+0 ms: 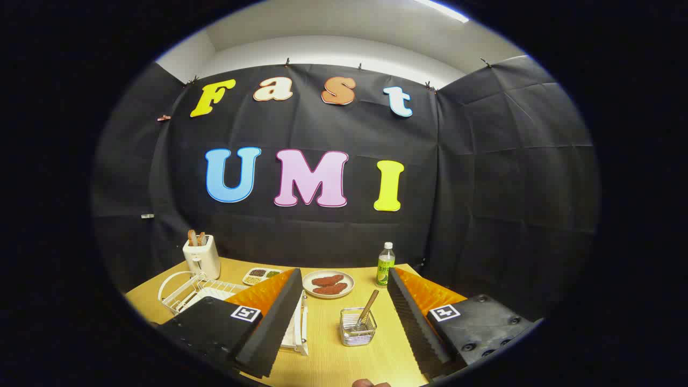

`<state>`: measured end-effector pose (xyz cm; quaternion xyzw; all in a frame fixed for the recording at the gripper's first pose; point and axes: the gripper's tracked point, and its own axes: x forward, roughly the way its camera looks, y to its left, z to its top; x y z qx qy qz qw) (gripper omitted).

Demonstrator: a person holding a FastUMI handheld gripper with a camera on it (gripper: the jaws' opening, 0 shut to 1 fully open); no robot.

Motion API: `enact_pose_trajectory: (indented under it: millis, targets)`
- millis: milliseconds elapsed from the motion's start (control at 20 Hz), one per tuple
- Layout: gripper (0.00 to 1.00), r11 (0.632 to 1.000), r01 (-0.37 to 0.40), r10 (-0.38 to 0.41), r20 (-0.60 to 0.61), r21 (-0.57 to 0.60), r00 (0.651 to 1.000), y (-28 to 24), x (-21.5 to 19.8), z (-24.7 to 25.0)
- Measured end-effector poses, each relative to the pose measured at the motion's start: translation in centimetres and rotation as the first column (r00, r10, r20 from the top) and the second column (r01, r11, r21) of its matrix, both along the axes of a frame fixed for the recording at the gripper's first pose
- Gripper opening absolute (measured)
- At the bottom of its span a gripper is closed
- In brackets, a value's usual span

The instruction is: Take the plate from the dish rack, then take the spoon from the basket and place it into the plate.

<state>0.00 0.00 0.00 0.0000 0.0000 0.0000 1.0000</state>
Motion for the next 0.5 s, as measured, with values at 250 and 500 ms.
enact_pose_trajectory:
  millis: [250, 500]
  targets:
    - [0.98, 1.000, 0.006, -0.007, -0.025, -0.019, 1.000, -0.02, 0.00, -0.85]
    - [0.98, 1.000, 0.004, -0.005, -0.026, -0.021, 1.000, 0.21, 0.16, -0.75]
